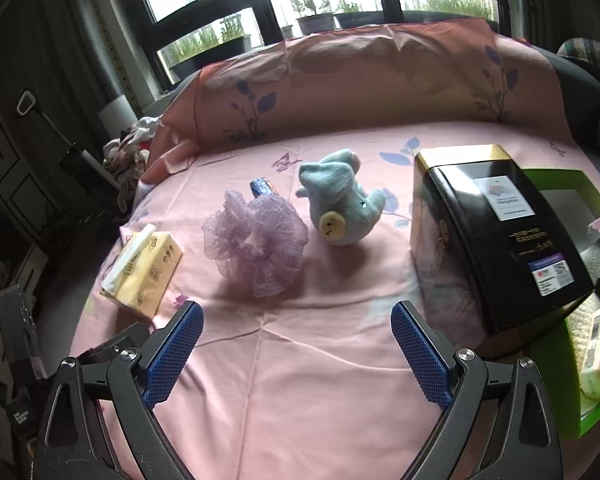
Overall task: Organize soft objects
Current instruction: 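Move the right gripper back over the bed to the lilac mesh scrunchie, then grasp the lilac mesh scrunchie with the right gripper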
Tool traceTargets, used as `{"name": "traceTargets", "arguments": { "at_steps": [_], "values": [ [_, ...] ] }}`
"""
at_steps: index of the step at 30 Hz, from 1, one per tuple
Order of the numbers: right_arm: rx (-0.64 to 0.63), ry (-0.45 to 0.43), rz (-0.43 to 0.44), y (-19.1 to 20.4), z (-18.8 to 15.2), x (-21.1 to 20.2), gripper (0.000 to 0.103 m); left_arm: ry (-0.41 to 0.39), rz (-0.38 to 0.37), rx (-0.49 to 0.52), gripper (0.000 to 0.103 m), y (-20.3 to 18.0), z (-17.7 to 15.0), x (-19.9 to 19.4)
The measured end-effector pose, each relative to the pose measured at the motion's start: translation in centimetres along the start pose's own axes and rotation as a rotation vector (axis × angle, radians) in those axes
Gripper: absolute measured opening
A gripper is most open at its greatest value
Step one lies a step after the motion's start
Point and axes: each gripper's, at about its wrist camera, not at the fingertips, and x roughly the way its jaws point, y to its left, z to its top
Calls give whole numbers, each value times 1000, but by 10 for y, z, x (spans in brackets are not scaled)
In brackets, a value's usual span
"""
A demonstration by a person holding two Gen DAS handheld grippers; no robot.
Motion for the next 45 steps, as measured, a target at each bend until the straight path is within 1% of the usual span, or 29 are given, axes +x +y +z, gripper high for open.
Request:
{"name": "traceTargets", "arguments": {
  "at_steps": [2,4,8,11,13,16,17,18,19,20,21,23,24,26,28,30,34,36,39,42,43,44,45],
  "values": [
    [14,36,17,11,4,26,95,-22,13,-6,102,5,2,-6],
    [16,61,8,21,8,52,95,-45,-3,-8,102,9,3,-11],
    [-1,136,-84,40,13,101,95,-43,-3,-10,102,13,6,-13],
    [17,140,-110,42,15,125,95,-30,10,1,102,14,7,-10],
    [32,130,-132,39,18,136,95,-36,18,9,102,14,8,-11],
    [7,144,-202,37,19,149,95,-61,53,37,102,15,8,-15],
    [-10,138,-212,37,19,151,90,-71,64,48,102,16,8,-15],
    [-25,136,-214,36,18,153,82,-76,80,53,102,16,9,-15],
    [-33,139,-212,35,17,155,76,-78,95,53,102,18,9,-15],
    [-42,138,-213,35,17,156,68,-79,105,47,102,19,10,-14],
    [-56,126,-224,35,16,155,64,-78,109,37,102,21,10,-14],
    [-73,109,-212,37,16,149,22,-68,102,23,102,25,11,-12],
    [-63,110,-190,37,17,147,19,-61,94,18,102,26,11,-11],
    [-52,106,-144,36,14,134,17,-53,80,7,102,28,12,-11],
    [-81,106,-116,39,9,116,16,-52,77,-6,102,29,12,-11],
    [-112,104,-68,44,4,99,16,-51,78,-8,102,29,12,-11],
    [-144,138,39,44,-14,53,16,-47,80,-6,102,26,10,-10],
    [-154,174,81,43,-24,37,16,-37,77,2,102,24,9,-8],
    [-167,242,122,42,-41,25,16,-14,77,32,102,18,6,-6],
    [-161,310,129,35,-55,20,16,-10,68,72,102,11,1,-7],
    [-157,317,123,33,-57,18,17,-7,61,80,102,9,0,-6],
    [-148,312,113,31,-57,16,25,0,55,85,102,7,-2,-5],
    [-128,296,112,26,-57,11,41,6,51,89,102,5,-3,-4]
  ]
}}
